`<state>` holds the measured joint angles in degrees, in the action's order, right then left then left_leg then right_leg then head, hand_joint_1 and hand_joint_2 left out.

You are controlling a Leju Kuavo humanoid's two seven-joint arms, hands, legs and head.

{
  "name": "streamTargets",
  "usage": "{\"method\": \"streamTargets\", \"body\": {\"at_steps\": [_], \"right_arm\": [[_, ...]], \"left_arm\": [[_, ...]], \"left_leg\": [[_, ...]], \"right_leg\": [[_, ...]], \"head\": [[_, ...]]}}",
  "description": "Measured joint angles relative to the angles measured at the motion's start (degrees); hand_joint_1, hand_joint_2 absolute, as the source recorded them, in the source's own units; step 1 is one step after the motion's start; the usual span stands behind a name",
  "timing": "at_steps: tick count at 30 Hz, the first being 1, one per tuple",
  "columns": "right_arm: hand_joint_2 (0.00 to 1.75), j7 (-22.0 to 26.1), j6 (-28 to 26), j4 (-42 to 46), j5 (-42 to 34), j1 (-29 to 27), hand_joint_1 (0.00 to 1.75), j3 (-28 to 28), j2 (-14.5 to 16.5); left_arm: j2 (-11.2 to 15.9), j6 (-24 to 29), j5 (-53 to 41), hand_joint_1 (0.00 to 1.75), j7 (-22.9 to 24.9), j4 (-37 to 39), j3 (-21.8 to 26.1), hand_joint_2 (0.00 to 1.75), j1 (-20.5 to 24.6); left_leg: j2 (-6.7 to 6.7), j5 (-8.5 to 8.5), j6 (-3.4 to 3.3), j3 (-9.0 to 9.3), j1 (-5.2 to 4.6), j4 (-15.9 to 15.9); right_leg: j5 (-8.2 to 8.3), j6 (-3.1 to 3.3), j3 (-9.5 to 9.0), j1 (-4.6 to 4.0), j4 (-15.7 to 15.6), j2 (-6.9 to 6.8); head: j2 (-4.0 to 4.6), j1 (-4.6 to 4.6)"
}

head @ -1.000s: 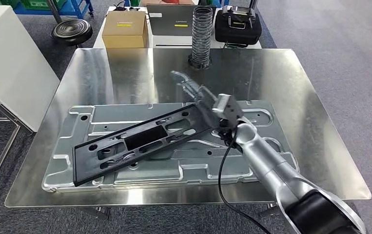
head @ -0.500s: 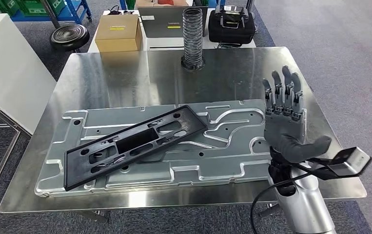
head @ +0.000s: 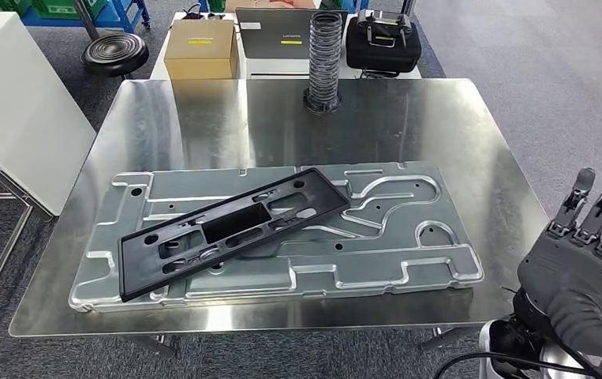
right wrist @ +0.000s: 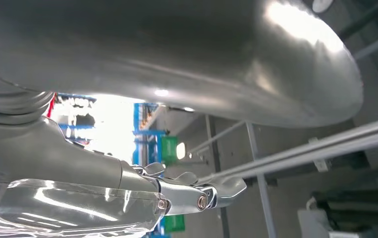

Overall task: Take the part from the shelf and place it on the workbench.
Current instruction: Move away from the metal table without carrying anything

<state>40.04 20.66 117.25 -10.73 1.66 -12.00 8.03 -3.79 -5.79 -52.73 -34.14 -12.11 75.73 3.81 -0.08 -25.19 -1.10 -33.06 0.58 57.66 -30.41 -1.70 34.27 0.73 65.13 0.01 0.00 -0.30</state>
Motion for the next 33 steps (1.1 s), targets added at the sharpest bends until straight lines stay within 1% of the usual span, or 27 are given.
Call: {"method": "streamTargets", "body": {"at_steps": [1, 2, 4, 6, 7, 8, 10, 11, 12, 13, 14, 16, 17, 18, 21, 22, 23, 24, 25, 26, 27, 28, 29, 30, 31, 32, 33], "right_arm": [[0.00, -0.01, -0.63, 0.40, 0.17, -0.34, 0.00, -0.42, 0.35], [0.00, -0.02, -1.52, 0.76, 0.36, -0.68, 0.00, -0.77, 0.69], [0.00, -0.03, -3.40, 1.11, 0.62, -1.54, 0.00, -1.20, 1.15], [0.00, -0.04, -4.82, 1.17, 0.74, -2.72, 0.00, -1.30, 1.28], [0.00, -0.04, -5.33, 1.16, 0.79, -3.38, 0.00, -1.31, 1.32], [0.00, -0.05, -5.88, 1.15, 0.85, -4.02, 0.00, -1.33, 1.37], [0.00, -0.07, -7.83, 1.05, 1.28, -5.35, 0.00, -1.39, 1.48], [0.00, -0.08, -9.23, 0.93, 1.68, -6.03, 0.00, -1.41, 1.50], [0.00, -0.09, -10.59, 0.78, 2.20, -6.69, 0.00, -1.42, 1.52], [0.00, -0.10, -11.76, 0.64, 2.79, -7.34, 0.00, -1.42, 1.53], [0.00, -0.10, -12.70, 0.53, 3.39, -7.93, 0.00, -1.42, 1.51], [0.00, -0.10, -14.20, 0.42, 4.92, -9.23, 0.00, -1.32, 1.44], [0.00, -0.08, -14.75, 0.39, 5.58, -9.89, 0.00, -1.20, 1.36], [0.00, -0.07, -15.20, 0.38, 6.13, -10.54, 0.00, -1.04, 1.25], [0.00, -0.09, -16.01, 0.25, 6.95, -12.61, 0.00, -0.65, 0.82], [0.00, -0.15, -16.48, 0.14, 7.11, -13.30, 0.00, -0.56, 0.61], [0.00, -0.21, -16.80, -0.02, 7.14, -13.85, 0.00, -0.50, 0.31], [0.00, -0.25, -16.75, -0.21, 6.99, -14.22, 0.00, -0.43, -0.03], [0.00, -0.25, -16.14, -0.43, 6.68, -14.48, 0.00, -0.33, -0.37], [0.00, -0.20, -14.97, -0.63, 6.17, -14.62, 0.00, -0.25, -0.64], [0.00, -0.15, -13.51, -0.78, 5.59, -14.71, 0.00, -0.19, -0.81], [0.00, -0.12, -11.83, -0.86, 5.05, -14.77, 0.00, -0.16, -0.89], [0.00, -0.10, -10.26, -0.88, 4.66, -14.81, 0.00, -0.19, -0.92], [0.00, -0.09, -8.83, -0.88, 4.48, -14.80, 0.00, -0.22, -0.92], [0.00, -0.07, -7.62, -0.88, 4.45, -14.75, 0.00, -0.25, -0.91], [0.00, -0.07, -6.79, -0.88, 4.56, -14.65, 0.00, -0.27, -0.91], [0.00, -0.06, -6.18, -0.89, 4.67, -14.58, 0.00, -0.28, -0.90]], "left_arm": [[0.00, 0.01, -0.05, 0.00, 0.00, 0.00, 0.00, 0.00, 0.07], [0.00, 0.01, -0.21, 0.00, 0.00, 0.00, 0.01, 0.00, 0.13], [0.02, 0.01, -0.68, 0.00, 0.02, 0.00, 0.09, 0.00, 0.20], [0.11, 0.00, -1.11, 0.00, 0.06, 0.00, 0.31, 0.00, 0.17], [0.16, -0.01, -1.23, 0.00, 0.10, 0.00, 0.42, 0.00, 0.15], [0.21, -0.01, -1.26, 0.00, 0.16, 0.00, 0.49, 0.00, 0.12], [0.27, -0.01, -1.28, 0.00, 0.24, 0.00, 0.62, 0.00, 0.12], [0.29, -0.01, -1.29, 0.00, 0.24, 0.00, 0.71, 0.00, 0.12], [0.31, -0.01, -1.31, 0.00, 0.24, 0.00, 0.80, 0.00, 0.10], [0.31, -0.03, -1.37, 0.00, 0.24, 0.00, 0.87, 0.00, 0.08], [0.31, -0.06, -1.48, 0.00, 0.24, 0.00, 0.90, 0.00, 0.08], [0.32, -0.22, -1.75, 0.00, 0.32, -0.01, 0.92, 0.00, 0.27], [0.32, -0.35, -1.86, 0.00, 0.37, -0.01, 0.92, 0.00, 0.40], [0.32, -0.48, -1.92, 0.00, 0.46, -0.02, 0.92, 0.00, 0.48], [0.26, -0.68, -1.96, 0.00, 0.63, -0.02, 0.96, 0.00, 0.44], [0.20, -0.68, -1.96, 0.00, 0.68, -0.02, 0.98, 0.00, 0.47], [0.15, -0.67, -2.00, 0.00, 0.74, -0.02, 1.02, 0.00, 0.51], [0.09, -0.67, -2.09, 0.00, 0.85, -0.02, 1.05, 0.00, 0.54], [0.06, -0.66, -2.21, 0.00, 1.00, -0.02, 1.07, 0.00, 0.54], [0.02, -0.65, -2.35, 0.00, 1.16, -0.02, 1.09, 0.00, 0.52], [-0.02, -0.64, -2.49, 0.00, 1.37, -0.02, 1.10, 0.00, 0.49], [-0.08, -0.64, -2.63, 0.00, 1.60, -0.02, 1.11, 0.00, 0.48], [-0.13, -0.61, -2.77, 0.00, 1.84, -0.02, 1.11, 0.00, 0.48], [-0.21, -0.55, -2.87, 0.00, 2.05, -0.02, 1.12, 0.00, 0.48], [-0.31, -0.46, -2.94, 0.00, 2.21, -0.02, 1.14, 0.00, 0.50], [-0.43, -0.33, -2.94, 0.00, 2.32, -0.02, 1.15, 0.00, 0.52], [-0.52, -0.19, -2.94, 0.00, 2.39, -0.02, 1.17, 0.00, 0.53]], "left_leg": [[-0.03, 0.08, 0.17, -0.10, -0.09, 0.12], [-0.06, 0.21, 0.42, -0.21, -0.15, 0.20], [-0.11, 0.61, 1.10, -0.37, -0.21, 0.15], [-0.13, 0.76, 1.86, -0.56, -0.15, 0.09], [-0.14, -0.18, 2.19, -0.90, -0.12, 0.83], [-0.15, -1.97, 2.44, -1.58, -0.08, 2.62], [-0.12, -7.22, 2.78, -3.73, 0.06, 9.34], [-0.12, -9.30, 2.91, -4.65, 0.09, 12.87], [-0.12, -10.45, 2.99, -4.86, 0.09, 15.06], [-0.12, -10.51, 3.01, -3.98, 0.09, 15.12], [-0.12, -9.63, 2.94, -1.93, 0.09, 12.82], [-0.14, -7.32, 2.55, 3.90, 0.00, 4.41], [-0.19, -6.50, 2.26, 5.83, -0.12, 1.08], [-0.22, -6.03, 1.94, 6.80, -0.27, -0.86], [-0.18, -4.66, 0.87, 6.19, -0.50, -1.43], [-0.06, -3.94, 0.48, 5.71, -0.42, -1.60], [0.09, -3.13, 0.11, 5.05, -0.30, -1.80], [0.26, -2.36, -0.16, 4.29, -0.18, -1.93], [0.40, -1.62, -0.35, 3.36, -0.21, -1.93], [0.50, -0.93, -0.41, 2.42, -0.23, -1.87], [0.58, -0.24, -0.39, 1.50, -0.25, -1.78], [0.65, 0.43, -0.32, 0.53, -0.27, -1.63], [0.67, 1.00, -0.21, -0.35, -0.27, -1.43], [0.68, 1.52, -0.07, -1.17, -0.26, -1.21], [0.67, 2.00, 0.10, -1.90, -0.26, -0.92], [0.61, 2.45, 0.33, -2.49, -0.33, -0.66], [0.57, 2.91, 0.63, -2.78, -0.38, -0.55]], "right_leg": [[1.37, 0.22, -2.05, -0.13, -3.81, 0.00], [2.25, 0.47, -3.41, -0.27, -6.46, 0.01], [2.85, 0.97, -3.70, -0.60, -7.64, 0.05], [3.59, 1.68, -3.37, -0.46, -7.98, -0.01], [4.10, 2.10, -3.12, -0.33, -8.27, -0.10], [4.66, 2.47, -2.74, -0.19, -8.55, -0.20], [5.61, 2.90, -1.59, -0.26, -8.63, -0.34], [6.05, 2.94, -0.90, -0.33, -8.55, -0.38], [6.51, 2.94, -0.18, -0.38, -8.41, -0.40], [6.95, 2.87, 0.56, -0.41, -8.22, -0.40], [7.34, 2.76, 1.24, -0.41, -8.01, -0.38], [8.13, 2.35, 2.34, -0.47, -7.60, -0.35], [8.51, 2.06, 2.66, -0.50, -7.47, -0.37], [8.93, 1.72, 2.84, -0.53, -7.42, -0.39], [10.25, 0.67, 2.95, -0.39, -7.85, -0.37], [9.61, 0.33, 3.26, -0.31, -7.55, -0.30], [7.93, 0.00, 3.81, -0.25, -6.39, -0.23], [5.27, -0.30, 4.57, -0.13, -4.16, -0.16], [1.82, -0.61, 5.49, -0.03, -0.56, -0.13], [-0.95, -0.85, 6.27, 0.06, 3.50, -0.13], [-2.59, -1.04, 6.61, 0.12, 6.97, -0.14], [-2.94, -1.15, 6.23, 0.16, 9.09, -0.14], [-1.98, -1.16, 4.80, 0.17, 8.85, -0.14], [-0.53, -1.08, 2.25, 0.18, 6.33, -0.14], [0.41, -0.89, -1.18, 0.18, 2.13, -0.13], [0.47, -0.59, -4.62, 0.07, -2.73, -0.11], [0.23, -0.18, -7.16, -0.08, -6.49, -0.08]], "head": [[0.00, 0.02], [0.00, 0.03], [0.00, 0.07], [0.00, 0.07], [0.00, 0.12], [0.00, 0.17], [0.00, 0.27], [0.00, 0.28], [0.00, 0.27], [0.00, 0.28], [0.00, 0.28], [-0.01, 0.28], [-0.01, 0.26], [-0.01, 0.30], [0.01, 0.48], [0.01, 0.51], [0.00, 0.46], [0.00, 0.34], [-0.01, 0.25], [0.00, 0.10], [0.00, 0.04], [0.01, 0.01], [0.01, -0.04], [0.01, -0.08], [0.01, -0.09], [0.00, -0.08], [0.00, -0.02]]}}
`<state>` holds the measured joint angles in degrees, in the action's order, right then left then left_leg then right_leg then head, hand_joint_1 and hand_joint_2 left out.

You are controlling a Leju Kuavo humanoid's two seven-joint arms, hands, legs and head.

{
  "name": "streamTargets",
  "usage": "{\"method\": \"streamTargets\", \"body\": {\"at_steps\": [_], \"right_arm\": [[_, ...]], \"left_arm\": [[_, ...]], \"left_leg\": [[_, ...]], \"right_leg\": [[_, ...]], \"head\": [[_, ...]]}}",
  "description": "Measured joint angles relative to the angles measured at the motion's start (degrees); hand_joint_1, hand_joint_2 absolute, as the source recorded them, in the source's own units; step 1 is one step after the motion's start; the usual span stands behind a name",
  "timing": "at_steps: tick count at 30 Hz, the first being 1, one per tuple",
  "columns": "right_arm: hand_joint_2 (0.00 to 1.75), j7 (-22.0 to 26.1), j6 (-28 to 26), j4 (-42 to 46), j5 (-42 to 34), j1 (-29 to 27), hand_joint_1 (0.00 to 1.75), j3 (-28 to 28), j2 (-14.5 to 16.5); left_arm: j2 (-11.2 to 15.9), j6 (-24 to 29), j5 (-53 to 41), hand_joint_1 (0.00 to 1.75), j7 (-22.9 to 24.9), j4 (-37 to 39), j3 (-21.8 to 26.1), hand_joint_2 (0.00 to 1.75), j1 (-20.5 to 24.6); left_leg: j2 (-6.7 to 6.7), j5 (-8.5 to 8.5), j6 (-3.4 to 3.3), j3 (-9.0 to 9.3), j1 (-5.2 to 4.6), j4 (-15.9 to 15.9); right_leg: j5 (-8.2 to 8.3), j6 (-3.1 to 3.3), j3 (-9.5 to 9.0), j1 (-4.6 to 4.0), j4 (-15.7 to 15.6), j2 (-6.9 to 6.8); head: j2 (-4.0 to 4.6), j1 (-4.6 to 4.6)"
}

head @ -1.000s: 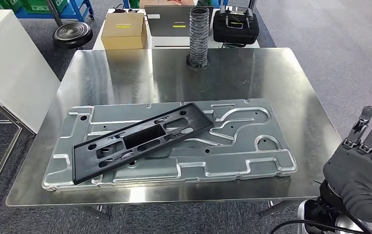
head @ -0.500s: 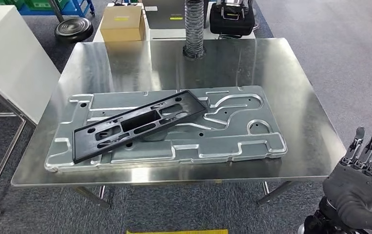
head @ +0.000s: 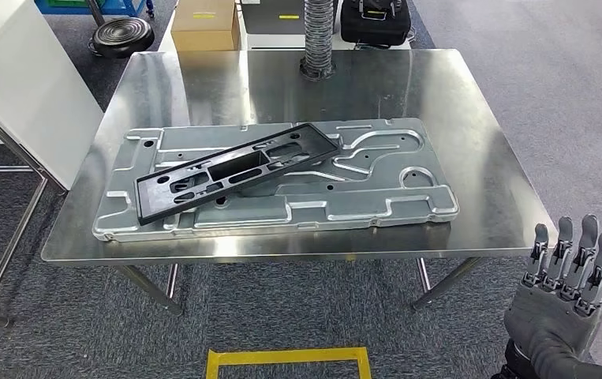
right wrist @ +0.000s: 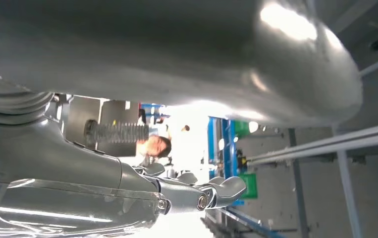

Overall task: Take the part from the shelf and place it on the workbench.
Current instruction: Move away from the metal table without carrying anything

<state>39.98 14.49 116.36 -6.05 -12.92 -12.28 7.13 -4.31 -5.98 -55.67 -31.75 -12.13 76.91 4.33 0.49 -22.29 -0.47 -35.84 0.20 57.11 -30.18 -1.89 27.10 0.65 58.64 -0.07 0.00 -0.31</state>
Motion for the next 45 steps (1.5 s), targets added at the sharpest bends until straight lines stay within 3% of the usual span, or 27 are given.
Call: {"method": "streamTargets", "body": {"at_steps": [2, 4, 6, 8, 9, 10, 11, 13, 15, 17, 19, 20, 22, 24, 25, 26, 29, 32, 34, 35, 37, 38, 39, 41, 42, 44, 45], "right_arm": [[0.00, 0.02, 0.80, -0.09, -0.03, 0.17, 0.00, -0.05, 0.01], [0.00, 0.01, 1.27, -0.42, -0.29, 0.43, 0.00, -0.21, 0.08], [0.00, -0.02, 1.61, -1.04, -0.50, 0.85, 0.00, -0.40, 0.26], [0.00, -0.04, 1.78, -1.87, -0.60, 1.21, 0.00, -0.49, 0.43], [0.00, -0.04, 1.84, -2.35, -0.64, 1.34, 0.00, -0.51, 0.49], [0.00, -0.04, 1.88, -2.88, -0.68, 1.50, 0.00, -0.52, 0.58], [0.00, -0.04, 1.94, -3.43, -0.73, 1.67, 0.00, -0.52, 0.68], [0.00, -0.04, 2.07, -4.50, -0.83, 2.02, 0.00, -0.52, 0.86], [0.00, -0.04, 2.12, -5.57, -0.84, 2.49, 0.00, -0.52, 0.97], [0.00, -0.04, 2.08, -6.86, -0.78, 3.06, 0.00, -0.51, 1.02], [0.00, -0.05, 1.99, -8.35, -0.70, 3.47, 0.00, -0.51, 1.04], [0.00, -0.05, 1.87, -9.11, -0.70, 3.58, 0.00, -0.50, 1.04], [0.00, -0.05, 1.24, -10.63, -0.92, 3.71, 0.00, -0.50, 0.99], [0.00, -0.06, 0.33, -12.56, -1.37, 3.80, 0.00, -0.40, 0.81], [0.00, -0.06, 0.25, -13.66, -1.29, 3.81, 0.00, -0.38, 0.73], [0.00, -0.06, 0.29, -14.92, -1.07, 3.81, 0.00, -0.37, 0.67], [0.00, -0.06, 0.85, -17.24, -0.19, 3.81, 0.00, -0.44, 0.67], [0.00, -0.06, 0.88, -17.69, -0.01, 3.85, 0.00, -0.44, 0.67], [0.00, -0.06, 0.86, -18.68, 0.23, 4.13, 0.00, -0.44, 0.67], [0.00, -0.37, 0.20, -22.56, 1.00, 4.87, 0.00, -0.62, 0.49], [0.00, -0.77, -1.54, -33.36, 3.11, 6.68, 0.00, -1.18, -0.05], [0.00, -0.87, -2.65, -40.12, 4.52, 7.61, 0.00, -1.57, -0.51], [0.00, -0.67, -3.43, -44.70, 5.54, 8.12, 0.00, -1.85, -0.86], [0.00, -0.47, -5.45, -54.31, 7.60, 9.41, 0.00, -2.43, -1.72], [0.00, -0.44, -6.63, -59.15, 8.57, 10.11, 0.00, -2.75, -2.15], [0.00, -0.38, -8.80, -69.13, 10.33, 11.46, 0.00, -3.44, -3.11], [0.00, -0.46, -9.74, -73.55, 11.18, 11.95, 0.00, -3.74, -3.53]], "left_arm": [[-0.15, 0.28, 0.00, 0.00, 0.12, 0.00, 0.04, 0.00, -0.02], [-0.22, 0.54, 0.02, 0.00, 0.19, 0.00, 0.09, 0.00, -0.12], [-0.32, 0.75, 0.05, 0.00, 0.25, 0.00, 0.15, 0.00, -0.22], [-0.41, 0.90, 0.11, 0.00, 0.33, 0.00, 0.19, 0.00, -0.18], [-0.43, 0.98, 0.19, 0.00, 0.36, 0.00, 0.21, 0.00, -0.15], [-0.42, 1.07, 0.33, 0.00, 0.36, 0.00, 0.25, 0.00, -0.13], [-0.39, 1.15, 0.47, 0.00, 0.35, 0.00, 0.29, 0.00, -0.11], [-0.31, 1.29, 0.86, 0.00, 0.19, -0.01, 0.43, 0.00, -0.06], [-0.17, 1.42, 1.11, 0.00, -0.16, -0.03, 0.58, 0.00, 0.11], [-0.06, 1.53, 1.15, 0.00, -0.52, -0.04, 0.73, 0.00, 0.25], [-0.04, 1.62, 1.13, 0.00, -0.68, -0.05, 0.90, 0.00, 0.24], [-0.04, 1.66, 1.09, 0.00, -0.69, -0.05, 0.97, 0.00, 0.24], [-0.04, 1.71, 1.01, 0.00, -0.75, -0.06, 1.07, 0.00, 0.27], [-0.03, 1.73, 0.90, 0.00, -0.81, -0.07, 1.17, 0.00, 0.24], [-0.02, 1.77, 0.91, 0.00, -0.82, -0.07, 1.28, 0.00, 0.21], [-0.02, 1.84, 0.93, 0.00, -0.83, -0.07, 1.40, 0.00, 0.18], [-0.03, 2.12, 1.02, 0.00, -0.87, -0.07, 1.63, 0.00, 0.15], [-0.04, 2.19, 1.01, 0.00, -0.89, -0.07, 1.65, 0.00, 0.15], [-0.07, 2.24, 1.04, 0.00, -0.88, -0.07, 1.66, 0.00, 0.17], [-0.10, 2.47, 1.23, 0.00, -0.86, -0.07, 1.78, 0.00, 0.15], [-0.16, 3.04, 1.63, 0.00, -0.85, -0.07, 2.13, 0.00, 0.02], [-0.22, 3.37, 1.80, 0.00, -0.85, -0.07, 2.34, 0.00, -0.11], [-0.27, 3.50, 1.79, 0.00, -0.86, -0.07, 2.45, 0.00, -0.25], [-0.38, 3.61, 1.71, 0.00, -0.90, -0.07, 2.61, 0.00, -0.53], [-0.39, 3.60, 1.66, 0.00, -0.97, -0.07, 2.66, 0.00, -0.62], [-0.38, 3.50, 1.45, 0.00, -1.13, -0.08, 2.76, 0.00, -0.69], [-0.38, 3.43, 1.31, 0.00, -1.20, -0.10, 2.79, 0.00, -0.69]], "left_leg": [[-0.06, 0.95, 0.69, -0.11, -0.01, -0.15], [-0.11, 1.28, 1.36, -0.37, 0.10, -0.28], [-0.23, -2.44, 1.79, -1.59, 0.17, 2.56], [-0.28, -8.85, 2.09, -3.34, 0.30, 9.66], [-0.28, -10.86, 2.23, -3.91, 0.33, 13.43], [-0.28, -11.31, 2.29, -3.85, 0.35, 16.05], [-0.28, -10.46, 2.29, -2.98, 0.35, 16.98], [-0.29, -7.39, 2.01, 1.94, 0.35, 12.48], [-0.31, -7.58, 1.48, 8.49, 0.17, 3.65], [-0.36, -8.92, 0.93, 11.33, -0.13, -1.21], [-0.26, -8.05, 0.22, 10.74, -0.17, -1.71], [-0.14, -7.34, -0.26, 10.18, -0.10, -1.82], [0.11, -5.71, -0.98, 8.61, 0.07, -2.07], [0.12, -4.16, -1.20, 6.56, -0.03, -1.95], [0.13, -3.42, -1.16, 5.50, -0.07, -1.80], [0.14, -2.69, -1.07, 4.38, -0.10, -1.58], [0.15, -1.42, -0.83, 2.12, -0.14, -0.91], [0.14, -1.18, -0.76, 1.61, -0.15, -0.70], [0.12, -0.75, -0.58, 0.92, -0.20, -0.34], [0.11, 0.05, -0.10, 0.57, -0.13, -0.34], [0.03, 0.62, 0.94, -0.11, 0.03, -0.06], [-0.03, -0.76, 1.43, -0.70, 0.20, 1.12], [-0.10, -3.54, 1.63, -1.52, 0.28, 3.53], [-0.15, -9.62, 2.01, -3.25, 0.45, 10.79], [-0.14, -10.88, 2.17, -3.62, 0.49, 14.07], [-0.14, -9.30, 2.31, -2.16, 0.51, 16.33], [-0.15, -7.60, 2.23, 0.08, 0.51, 14.51]], "right_leg": [[-0.66, 0.88, -1.74, -0.40, -3.24, 0.07], [0.44, 1.78, -0.98, -0.37, -3.37, 0.01], [2.11, 2.63, 0.49, -0.16, -3.71, -0.14], [3.71, 3.02, 2.48, -0.26, -3.67, -0.22], [4.44, 3.04, 3.51, -0.35, -3.54, -0.23], [5.11, 3.00, 4.56, -0.41, -3.34, -0.24], [5.72, 2.92, 5.62, -0.45, -3.06, -0.25], [6.75, 2.65, 7.54, -0.46, -2.31, -0.26], [7.59, 2.18, 8.77, -0.57, -1.56, -0.26], [8.51, 1.52, 9.03, -0.54, -1.42, -0.33], [9.24, 0.81, 9.10, -0.37, -1.69, -0.33], [8.42, 0.47, 9.48, -0.29, -1.24, -0.26], [3.45, -0.12, 10.94, -0.08, 2.69, -0.13], [-2.18, -0.57, 12.66, 0.09, 10.15, -0.13], [-3.05, -0.71, 12.94, 0.14, 13.23, -0.13], [-2.65, -0.76, 12.52, 0.16, 15.07, -0.13], [1.40, -0.59, 8.79, 0.16, 12.76, -0.13], [2.17, -0.45, 7.07, 0.14, 10.57, -0.13], [1.72, -0.03, 3.20, 0.01, 5.18, -0.12], [1.28, 0.51, 0.88, -0.29, 1.35, -0.11], [0.91, 1.73, -1.25, -0.49, -3.89, -0.29], [1.79, 2.27, -0.66, -0.52, -4.60, -0.42], [2.65, 2.55, 0.20, -0.37, -4.75, -0.55], [4.19, 2.77, 2.20, -0.44, -4.65, -0.64], [4.87, 2.71, 3.20, -0.46, -4.51, -0.66], [6.05, 2.47, 5.33, -0.46, -3.85, -0.75], [6.51, 2.30, 6.42, -0.44, -3.34, -0.80]], "head": [[0.00, -0.04], [0.00, -0.09], [0.00, 0.14], [0.00, 0.37], [0.00, 0.46], [0.00, 0.47], [0.00, 0.48], [0.00, 0.49], [0.00, 0.46], [0.00, 0.52], [0.00, 0.74], [0.00, 0.83], [0.00, 0.58], [0.00, 0.34], [0.00, 0.32], [0.00, 0.31], [0.00, 0.29], [0.00, 0.29], [0.00, 0.31], [0.00, 0.27], [0.00, 0.17], [0.00, 0.27], [0.00, 0.39], [0.00, 0.67], [0.00, 0.66], [0.00, 0.70], [0.00, 0.70]]}}
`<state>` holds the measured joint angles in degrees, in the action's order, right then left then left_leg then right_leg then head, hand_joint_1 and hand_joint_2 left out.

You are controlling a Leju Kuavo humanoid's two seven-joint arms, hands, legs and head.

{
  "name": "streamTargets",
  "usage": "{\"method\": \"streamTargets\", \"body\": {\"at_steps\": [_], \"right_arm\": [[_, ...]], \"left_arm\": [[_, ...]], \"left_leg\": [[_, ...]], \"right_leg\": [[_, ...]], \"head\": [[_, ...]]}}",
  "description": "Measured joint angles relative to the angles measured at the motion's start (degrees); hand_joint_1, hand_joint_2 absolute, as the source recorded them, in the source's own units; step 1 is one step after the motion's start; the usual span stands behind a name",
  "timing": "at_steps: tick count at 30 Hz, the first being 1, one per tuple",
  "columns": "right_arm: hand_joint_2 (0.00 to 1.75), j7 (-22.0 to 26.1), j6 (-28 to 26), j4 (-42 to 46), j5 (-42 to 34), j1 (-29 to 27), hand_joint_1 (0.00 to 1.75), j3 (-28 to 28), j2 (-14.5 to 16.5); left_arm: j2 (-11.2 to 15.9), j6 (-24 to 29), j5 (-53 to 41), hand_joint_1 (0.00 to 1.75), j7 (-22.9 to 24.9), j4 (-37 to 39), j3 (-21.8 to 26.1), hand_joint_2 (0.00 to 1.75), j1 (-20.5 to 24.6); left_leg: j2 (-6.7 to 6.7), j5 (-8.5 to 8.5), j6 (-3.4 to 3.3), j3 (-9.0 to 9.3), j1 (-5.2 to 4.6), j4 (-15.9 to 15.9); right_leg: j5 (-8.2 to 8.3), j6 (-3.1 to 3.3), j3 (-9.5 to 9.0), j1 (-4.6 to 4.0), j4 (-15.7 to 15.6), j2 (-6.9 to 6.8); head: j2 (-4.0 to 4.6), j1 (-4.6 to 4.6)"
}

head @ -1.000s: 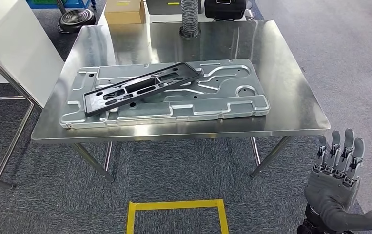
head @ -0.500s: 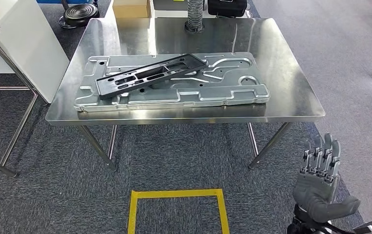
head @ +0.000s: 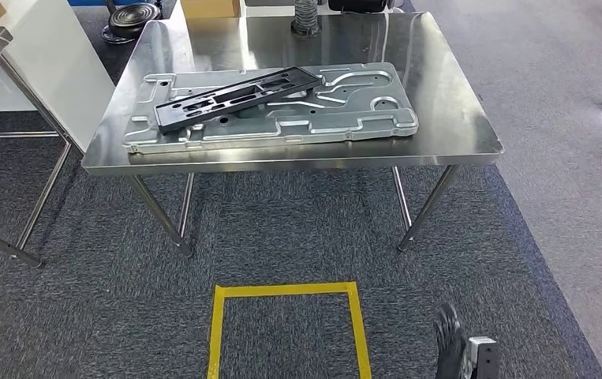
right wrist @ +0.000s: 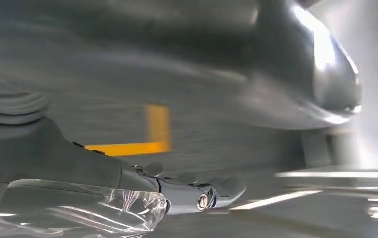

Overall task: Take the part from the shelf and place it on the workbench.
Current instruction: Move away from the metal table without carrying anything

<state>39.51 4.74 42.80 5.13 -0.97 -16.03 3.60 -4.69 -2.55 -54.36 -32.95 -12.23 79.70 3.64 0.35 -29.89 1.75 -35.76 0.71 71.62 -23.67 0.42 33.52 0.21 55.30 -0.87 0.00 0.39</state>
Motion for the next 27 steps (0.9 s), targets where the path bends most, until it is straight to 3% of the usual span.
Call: {"method": "streamTargets", "body": {"at_steps": [1, 3, 4, 5, 7, 8, 9, 11, 12, 13, 14, 15, 16, 17, 19, 20, 22, 23, 24, 26, 27], "right_arm": [[0.00, -0.44, -0.78, -4.17, 0.79, 0.50, 0.00, -0.26, -0.36], [0.00, -2.74, -1.78, -10.93, 2.40, 1.24, 0.00, -0.60, -0.87], [0.00, -4.78, -2.02, -13.88, 3.19, 1.52, 0.00, -0.69, -1.10], [0.00, -7.31, -2.06, -16.43, 4.00, 1.64, 0.00, -0.73, -1.29], [0.00, -13.96, -1.96, -20.92, 5.52, 1.59, 0.00, -0.73, -1.62], [0.00, -17.58, -1.90, -22.75, 6.19, 1.46, 0.00, -0.72, -1.70], [0.00, -21.14, -1.91, -24.31, 6.83, 1.34, 0.00, -0.66, -1.75], [0.00, -27.43, -2.12, -26.60, 7.94, 1.26, 0.00, -0.39, -1.75], [0.00, -29.97, -2.26, -27.45, 8.37, 1.30, 0.00, -0.20, -1.74], [0.00, -32.03, -2.36, -28.18, 8.70, 1.34, 0.00, -0.02, -1.72], [0.00, -33.57, -2.45, -28.78, 8.93, 1.36, 0.00, 0.15, -1.67], [0.00, -34.83, -2.50, -29.26, 9.13, 1.42, 0.00, 0.33, -1.61], [0.00, -35.87, -2.55, -29.62, 9.32, 1.53, 0.00, 0.48, -1.53], [0.00, -36.84, -2.59, -29.87, 9.60, 1.71, 0.00, 0.61, -1.44], [0.00, -38.47, -2.49, -30.33, 10.68, 2.13, 0.00, 1.09, -1.22], [0.00, -39.12, -2.33, -30.56, 11.39, 2.27, 0.00, 1.47, -1.11], [0.00, -40.21, -1.90, -31.07, 12.85, 2.40, 0.00, 2.43, -0.86], [0.00, -40.76, -1.66, -31.28, 13.54, 2.50, 0.00, 2.92, -0.76], [0.00, -41.36, -1.50, -31.46, 14.33, 2.55, 0.00, 3.44, -0.66], [0.00, -42.54, -1.35, -31.70, 15.98, 2.59, 0.00, 4.65, -0.58], [0.00, -42.99, -1.37, -31.78, 16.70, 2.54, 0.00, 5.26, -0.56]], "left_arm": [[0.02, -0.08, -0.15, 0.00, -0.05, -0.03, 0.01, 0.00, 0.06], [0.07, -0.29, -0.49, 0.00, -0.15, -0.11, 0.01, 0.00, 0.28], [0.10, -0.42, -0.71, 0.00, -0.20, -0.14, 0.00, 0.00, 0.41], [0.13, -0.56, -0.97, 0.00, -0.24, -0.16, -0.01, 0.00, 0.48], [0.19, -0.84, -1.48, 0.00, -0.27, -0.18, -0.04, 0.00, 0.53], [0.23, -0.96, -1.71, 0.00, -0.27, -0.18, -0.08, 0.00, 0.55], [0.27, -1.06, -1.93, 0.00, -0.27, -0.18, -0.14, 0.00, 0.58], [0.34, -1.17, -2.36, 0.00, -0.27, -0.18, -0.29, 0.00, 0.61], [0.37, -1.21, -2.53, 0.00, -0.26, -0.18, -0.34, 0.00, 0.59], [0.40, -1.23, -2.69, 0.00, -0.26, -0.18, -0.39, 0.00, 0.57], [0.43, -1.24, -2.86, 0.00, -0.26, -0.18, -0.46, 0.00, 0.56], [0.46, -1.26, -3.10, 0.00, -0.27, -0.18, -0.58, 0.00, 0.54], [0.48, -1.29, -3.38, 0.00, -0.27, -0.18, -0.74, 0.00, 0.54], [0.49, -1.34, -3.66, 0.00, -0.28, -0.18, -0.93, 0.00, 0.54], [0.56, -1.49, -4.17, 0.00, -0.29, -0.18, -1.26, 0.00, 0.55], [0.62, -1.57, -4.37, 0.00, -0.29, -0.18, -1.38, 0.00, 0.54], [0.77, -1.69, -4.79, 0.00, -0.23, -0.18, -1.59, 0.00, 0.44], [0.83, -1.72, -5.05, 0.00, -0.16, -0.18, -1.74, 0.00, 0.34], [0.87, -1.72, -5.28, 0.00, -0.09, -0.18, -1.94, 0.00, 0.22], [0.95, -1.65, -5.56, 0.00, 0.02, -0.18, -2.32, 0.00, 0.09], [0.98, -1.61, -5.58, 0.00, 0.10, -0.18, -2.47, 0.00, 0.09]], "left_leg": [[-0.06, 0.78, -0.22, 3.17, 0.00, -3.64], [-0.21, -0.40, -0.82, 9.06, -0.20, -12.01], [-0.29, -1.44, -1.21, 10.53, -0.33, -14.56], [-0.30, -1.77, -1.62, 10.90, -0.49, -15.68], [-0.09, -0.71, -2.62, 10.00, -0.43, -15.86], [0.04, 0.08, -3.09, 9.36, -0.37, -15.99], [0.16, 0.93, -3.44, 8.54, -0.28, -16.10], [0.27, 2.45, -3.73, 6.63, -0.35, -16.04], [0.30, 3.20, -3.70, 5.60, -0.40, -15.96], [0.34, 3.93, -3.61, 4.57, -0.43, -15.83], [0.36, 4.60, -3.49, 3.55, -0.43, -15.64], [0.37, 5.21, -3.34, 2.57, -0.43, -15.39], [0.38, 5.76, -3.16, 1.70, -0.42, -15.06], [0.36, 6.24, -2.93, 0.93, -0.49, -14.69], [0.39, 7.25, -2.28, 0.10, -0.62, -14.21], [0.42, 7.78, -1.91, -0.05, -0.63, -14.21], [0.44, 8.45, -1.18, -0.36, -0.46, -14.31], [0.38, 7.39, -0.89, -0.82, -0.36, -13.62], [0.32, 5.14, -0.61, -1.51, -0.28, -11.85], [0.24, -1.33, -0.22, -3.27, -0.15, -5.04], [0.23, -3.41, -0.08, -3.89, -0.12, -1.20]], "right_leg": [[0.42, -0.18, 0.97, 0.02, 0.62, -0.04], [1.15, -0.71, 2.24, -0.10, 1.63, -0.02], [1.56, -1.06, 2.47, -0.12, 1.83, -0.02], [2.02, -1.44, 2.57, -0.14, 1.77, -0.03], [2.03, -2.20, 2.96, 0.07, 1.85, 0.07], [0.47, -2.50, 3.50, 0.17, 2.82, 0.18], [-2.18, -2.78, 4.27, 0.29, 4.86, 0.31], [-8.59, -3.19, 6.04, 0.47, 11.90, 0.44], [-10.32, -3.36, 6.52, 0.55, 15.53, 0.46], [-10.59, -3.46, 6.39, 0.61, 18.07, 0.47], [-9.56, -3.50, 5.38, 0.66, 18.80, 0.47], [-7.89, -3.45, 3.28, 0.69, 17.26, 0.47], [-6.59, -3.31, 0.22, 0.71, 13.86, 0.48], [-6.35, -3.07, -3.56, 0.61, 9.01, 0.49], [-7.55, -2.24, -8.95, 0.30, 1.25, 0.53], [-8.08, -1.76, -9.96, 0.09, -0.54, 0.54], [-7.30, -0.73, -9.22, 0.04, -0.87, 0.37], [-6.61, -0.19, -8.56, 0.09, -0.88, 0.25], [-5.82, 0.27, -7.74, 0.14, -0.96, 0.13], [-4.32, 0.77, -5.77, 0.03, -0.92, 0.07], [-3.62, 0.83, -4.75, -0.08, -0.87, 0.07]], "head": [[0.00, 0.01], [0.00, -0.05], [0.01, -0.04], [0.01, 0.00], [0.01, 0.23], [0.01, 0.19], [0.01, 0.09], [0.00, -0.25], [0.00, -0.31], [0.01, -0.33], [0.01, -0.35], [0.01, -0.34], [0.01, -0.36], [0.00, -0.37], [0.00, -0.31], [0.00, -0.30], [0.01, -0.33], [0.01, -0.25], [0.01, -0.12], [0.00, 0.12], [0.00, 0.18]]}}
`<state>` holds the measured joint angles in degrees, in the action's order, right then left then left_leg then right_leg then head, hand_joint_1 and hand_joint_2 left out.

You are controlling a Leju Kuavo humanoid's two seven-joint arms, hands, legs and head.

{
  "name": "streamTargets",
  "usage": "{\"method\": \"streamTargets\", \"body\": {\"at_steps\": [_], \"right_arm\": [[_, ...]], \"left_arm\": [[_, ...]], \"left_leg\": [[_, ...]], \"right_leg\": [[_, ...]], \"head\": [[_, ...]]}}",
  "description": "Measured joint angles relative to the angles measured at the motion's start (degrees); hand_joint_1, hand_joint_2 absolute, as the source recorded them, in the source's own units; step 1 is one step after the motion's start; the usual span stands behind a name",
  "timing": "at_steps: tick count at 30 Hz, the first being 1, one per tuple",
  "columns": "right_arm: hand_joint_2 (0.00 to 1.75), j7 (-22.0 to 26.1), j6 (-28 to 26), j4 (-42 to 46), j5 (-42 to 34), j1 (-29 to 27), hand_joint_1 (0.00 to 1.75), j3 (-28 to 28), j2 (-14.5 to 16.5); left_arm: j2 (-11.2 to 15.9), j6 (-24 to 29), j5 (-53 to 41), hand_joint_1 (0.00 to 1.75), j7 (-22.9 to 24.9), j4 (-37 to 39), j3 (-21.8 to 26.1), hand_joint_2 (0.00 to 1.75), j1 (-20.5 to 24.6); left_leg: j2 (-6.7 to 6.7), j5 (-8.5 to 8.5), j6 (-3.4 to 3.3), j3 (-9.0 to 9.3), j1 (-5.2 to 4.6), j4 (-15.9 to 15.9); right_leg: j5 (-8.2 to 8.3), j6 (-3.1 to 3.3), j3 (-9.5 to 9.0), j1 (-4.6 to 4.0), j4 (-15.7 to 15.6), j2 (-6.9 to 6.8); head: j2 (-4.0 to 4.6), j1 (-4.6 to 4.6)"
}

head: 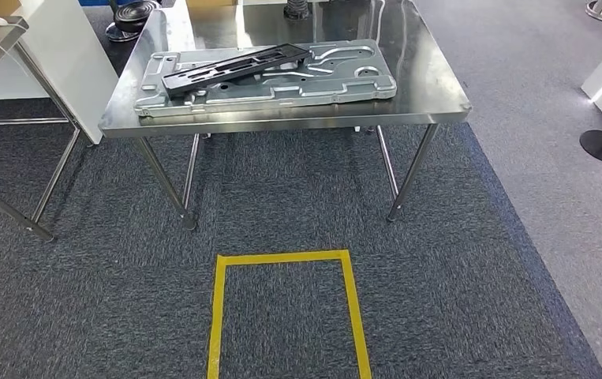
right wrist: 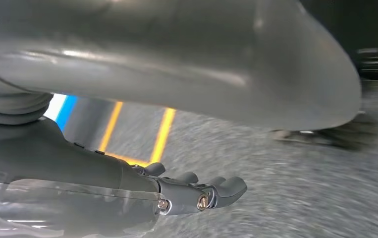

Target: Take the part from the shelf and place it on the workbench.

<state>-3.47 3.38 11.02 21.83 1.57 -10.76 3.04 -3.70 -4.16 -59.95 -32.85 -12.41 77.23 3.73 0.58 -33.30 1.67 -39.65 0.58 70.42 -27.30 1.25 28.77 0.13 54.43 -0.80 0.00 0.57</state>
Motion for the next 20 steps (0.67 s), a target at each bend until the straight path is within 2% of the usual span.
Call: {"method": "streamTargets", "body": {"at_steps": [1, 2, 3, 4, 5, 6, 7, 8, 9, 10, 11, 12, 13, 14, 15, 16, 17, 18, 19, 20], "right_arm": [[0.00, -0.30, -0.01, -0.08, 0.60, -0.02, 0.00, 0.58, 0.02], [0.00, -0.54, -0.02, -0.14, 1.05, -0.01, 0.00, 1.08, 0.06], [0.00, -0.73, -0.09, -0.19, 1.37, 0.00, 0.00, 1.53, 0.10], [0.00, -0.88, -0.18, -0.24, 1.59, 0.02, 0.00, 1.92, 0.15], [0.00, -0.96, -0.25, -0.27, 1.62, 0.05, 0.00, 2.21, 0.28], [0.00, -0.94, -0.26, -0.29, 1.45, 0.08, 0.00, 2.39, 0.38], [0.00, -0.87, -0.13, -0.30, 1.19, 0.11, 0.00, 2.45, 0.48], [0.00, -0.80, 0.05, -0.30, 0.92, 0.19, 0.00, 2.46, 0.56], [0.00, -0.79, 0.22, -0.31, 0.65, 0.24, 0.00, 2.46, 0.56], [0.44, -0.83, 0.33, -0.32, 0.36, 0.30, 0.00, 2.46, 0.56], [0.87, -0.88, 0.34, -0.32, 0.06, 0.33, 0.00, 2.45, 0.56], [1.31, -0.94, 0.30, -0.33, -0.23, 0.32, 0.00, 2.43, 0.56], [1.75, -0.95, 0.20, -0.35, -0.48, 0.27, 0.00, 2.42, 0.56], [1.75, -0.97, 0.06, -0.37, -0.60, 0.21, 0.00, 2.40, 0.57], [1.75, -0.98, -0.10, -0.39, -0.63, 0.14, 0.00, 2.39, 0.57], [1.75, -0.97, -0.28, -0.41, -0.69, 0.07, 0.00, 2.38, 0.56], [1.75, -0.92, -0.46, -0.42, -0.82, 0.02, 0.00, 2.34, 0.53], [1.75, -0.79, -0.65, -0.42, -0.99, 0.00, 0.00, 2.26, 0.48], [1.75, -0.61, -0.90, -0.42, -1.18, 0.00, 0.00, 2.14, 0.41], [1.75, -0.50, -1.05, -0.42, -1.28, 0.00, 0.00, 2.08, 0.37]], "left_arm": [[0.03, 0.05, -0.01, 0.00, 0.25, 0.00, -0.09, 0.00, 0.02], [0.05, 0.11, 0.03, 0.00, 0.69, 0.00, -0.14, 0.00, 0.03], [0.05, 0.21, 0.10, 0.00, 1.46, 0.00, -0.17, 0.00, 0.05], [0.07, 0.34, 0.25, 0.00, 2.47, 0.00, -0.18, 0.00, 0.11], [0.14, 0.50, 0.44, 0.00, 3.62, 0.00, -0.17, 0.00, 0.21], [0.20, 0.64, 0.63, 0.00, 4.83, 0.00, -0.16, 0.00, 0.36], [0.27, 0.76, 0.86, 0.00, 5.92, 0.00, -0.14, 0.44, 0.57], [0.32, 0.84, 1.01, 0.00, 6.84, 0.00, -0.12, 0.87, 0.75], [0.31, 0.87, 1.12, 0.00, 7.51, 0.01, -0.09, 1.31, 0.84], [0.30, 0.89, 1.19, 0.00, 7.96, 0.01, -0.06, 1.75, 0.87], [0.29, 0.88, 1.19, 0.00, 8.22, 0.02, -0.04, 1.75, 0.83], [0.28, 0.88, 1.19, 0.00, 8.36, 0.02, -0.03, 1.75, 0.81], [0.27, 0.88, 1.21, 0.00, 8.43, 0.02, -0.03, 1.31, 0.83], [0.27, 0.87, 1.23, 0.00, 8.45, 0.02, -0.02, 0.87, 0.83], [0.27, 0.86, 1.25, 0.00, 8.46, 0.02, -0.01, 0.87, 0.80], [0.27, 0.84, 1.28, 0.00, 8.46, 0.02, 0.00, 0.87, 0.75], [0.27, 0.80, 1.31, 0.00, 8.46, 0.02, 0.03, 1.31, 0.71], [0.25, 0.77, 1.39, 0.00, 8.46, 0.02, 0.05, 1.31, 0.70], [0.21, 0.75, 1.52, 0.00, 8.46, 0.02, 0.09, 0.87, 0.72], [0.19, 0.73, 1.59, 0.00, 8.45, 0.02, 0.11, 0.58, 0.73]], "left_leg": [[-0.01, -0.43, 0.05, -0.16, 0.00, 2.96], [-0.01, 0.68, -0.01, 0.41, 0.00, 4.34], [-0.02, 2.65, -0.21, 1.98, -0.02, 3.64], [-0.02, 4.35, -0.55, 4.59, -0.08, 0.92], [-0.03, 4.84, -1.01, 8.09, -0.22, -3.37], [-0.02, 4.23, -1.46, 11.53, -0.35, -8.17], [-0.02, 2.96, -1.82, 14.08, -0.50, -12.14], [-0.01, 1.85, -2.11, 15.49, -0.64, -14.67], [0.01, 1.49, -2.37, 15.77, -0.65, -15.87], [0.05, 1.67, -2.68, 15.53, -0.60, -16.17], [0.11, 2.16, -3.07, 15.22, -0.52, -16.27], [0.16, 2.70, -3.42, 14.86, -0.42, -16.41], [0.21, 3.18, -3.64, 14.39, -0.39, -16.44], [0.21, 3.57, -3.78, 13.88, -0.43, -16.38], [0.22, 3.90, -3.79, 13.36, -0.47, -16.28], [0.22, 4.16, -3.73, 12.87, -0.49, -16.11], [0.22, 4.33, -3.65, 12.46, -0.48, -15.88], [0.22, 4.42, -3.56, 12.13, -0.46, -15.60], [0.22, 4.43, -3.45, 11.92, -0.44, -15.30], [0.21, 4.43, -3.41, 11.83, -0.43, -15.15]], "right_leg": [[0.65, 0.01, 1.03, -0.11, 0.10, 0.01], [1.27, -0.03, 2.05, -0.21, 0.27, 0.02], [1.83, -0.09, 3.02, -0.31, 0.51, 0.03], [2.34, -0.18, 3.90, -0.41, 0.82, 0.04], [2.77, -0.33, 4.59, -0.54, 1.18, 0.05], [3.10, -0.52, 5.09, -0.67, 1.54, 0.04], [3.42, -0.77, 5.43, -0.76, 1.87, 0.00], [3.74, -1.08, 5.65, -0.78, 2.06, -0.07], [4.10, -1.44, 5.82, -0.79, 2.12, -0.13], [4.26, -1.82, 6.02, -0.67, 2.27, -0.10], [3.76, -2.18, 6.39, -0.55, 2.89, 0.03], [2.43, -2.51, 7.10, -0.43, 4.53, 0.20], [0.29, -2.80, 8.29, -0.22, 7.53, 0.38], [-2.23, -3.05, 9.82, -0.08, 11.51, 0.49], [-4.36, -3.28, 11.23, 0.08, 15.58, 0.53], [-5.57, -3.47, 11.98, 0.21, 18.41, 0.54], [-5.65, -3.59, 11.63, 0.34, 19.05, 0.54], [-4.68, -3.64, 10.00, 0.46, 17.10, 0.53], [-3.06, -3.61, 7.36, 0.58, 13.11, 0.52], [-2.12, -3.59, 5.87, 0.64, 10.81, 0.52]], "head": [[0.00, -0.01], [0.00, 0.01], [0.00, 0.02], [0.00, 0.02], [0.00, 0.02], [0.00, 0.01], [0.00, -0.02], [0.00, -0.03], [0.00, -0.04], [0.00, -0.04], [0.00, -0.09], [0.00, -0.20], [0.00, -0.29], [0.00, -0.39], [0.00, -0.42], [0.00, -0.42], [0.00, -0.43], [0.00, -0.43], [0.00, -0.44], [0.00, -0.44]]}}
